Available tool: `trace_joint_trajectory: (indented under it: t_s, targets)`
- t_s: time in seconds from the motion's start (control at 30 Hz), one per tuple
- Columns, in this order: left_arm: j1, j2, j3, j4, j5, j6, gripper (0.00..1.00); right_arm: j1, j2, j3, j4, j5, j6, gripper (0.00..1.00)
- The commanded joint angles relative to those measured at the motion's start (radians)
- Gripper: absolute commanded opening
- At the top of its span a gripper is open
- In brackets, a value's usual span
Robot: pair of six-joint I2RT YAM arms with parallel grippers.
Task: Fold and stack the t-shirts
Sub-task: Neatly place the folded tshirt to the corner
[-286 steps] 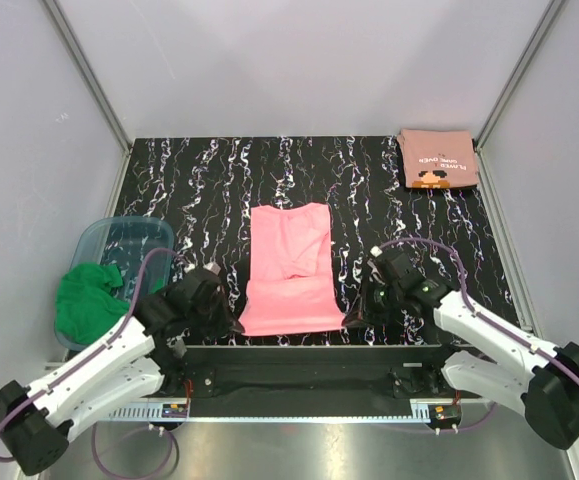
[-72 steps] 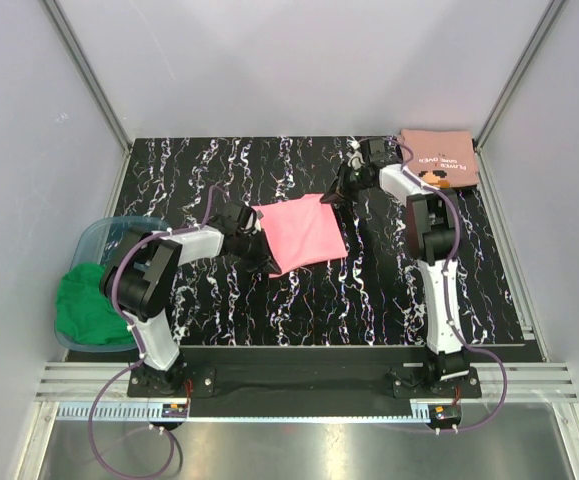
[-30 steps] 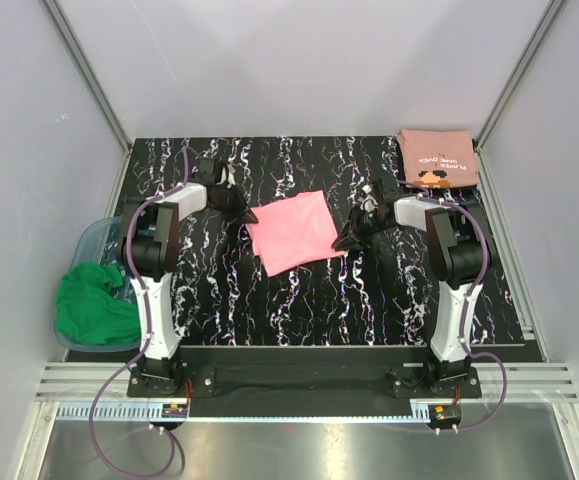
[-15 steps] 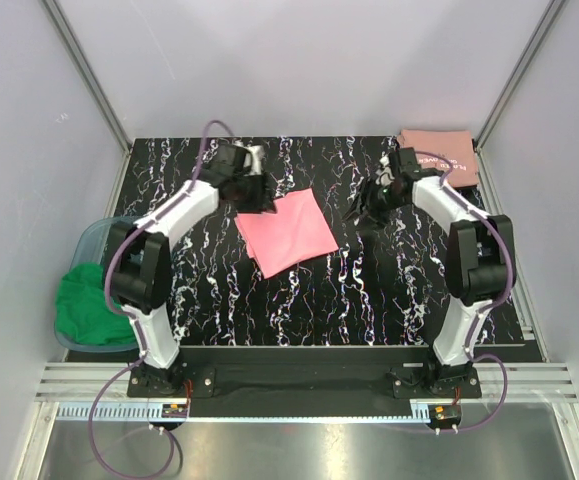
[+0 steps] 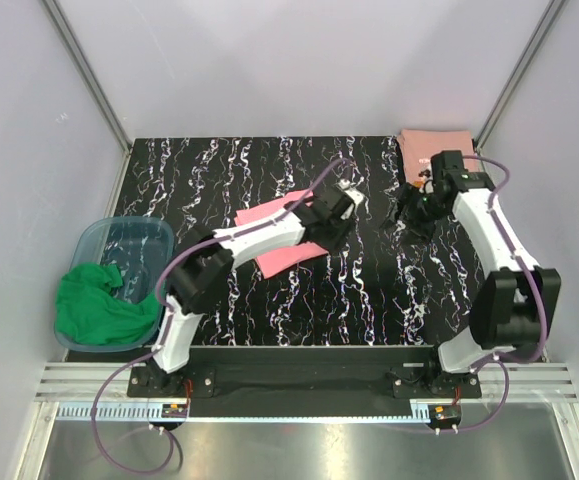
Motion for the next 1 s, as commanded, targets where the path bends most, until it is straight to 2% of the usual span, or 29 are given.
trace_joint_trajectory:
  t_s: [0.0,0.3,0.43,0.57,0.73,0.9,0.97]
  targets:
    - [-0.048,0.047,0.06,0.042,-0.146,0.09,0.55,-0.022,-0.107,-0.051,-0.083,0.055,-0.028,0.7]
    - [-0.088,0.117,0.071,0.056,-0.305,0.165,0.56,-0.07,-0.178,-0.131,-0.061,0.007,-0.048,0.72]
    - [-0.091,0.148,0.089,0.056,-0.33,0.209,0.56,-0.071,-0.169,-0.136,-0.048,-0.013,-0.052,0.72]
    - [-0.094,0.163,0.095,0.068,-0.319,0.225,0.54,-0.071,-0.166,-0.152,-0.028,-0.031,-0.051,0.72]
    - [-0.096,0.174,0.103,0.062,-0.27,0.206,0.47,-0.071,-0.154,-0.163,-0.014,-0.048,-0.051,0.72]
    - [-0.099,0.176,0.1,0.07,-0.247,0.205,0.46,-0.071,-0.152,-0.168,0.0,-0.057,-0.046,0.73]
    - [-0.099,0.192,0.106,0.063,-0.247,0.209,0.38,-0.071,-0.151,-0.169,0.005,-0.062,-0.041,0.73]
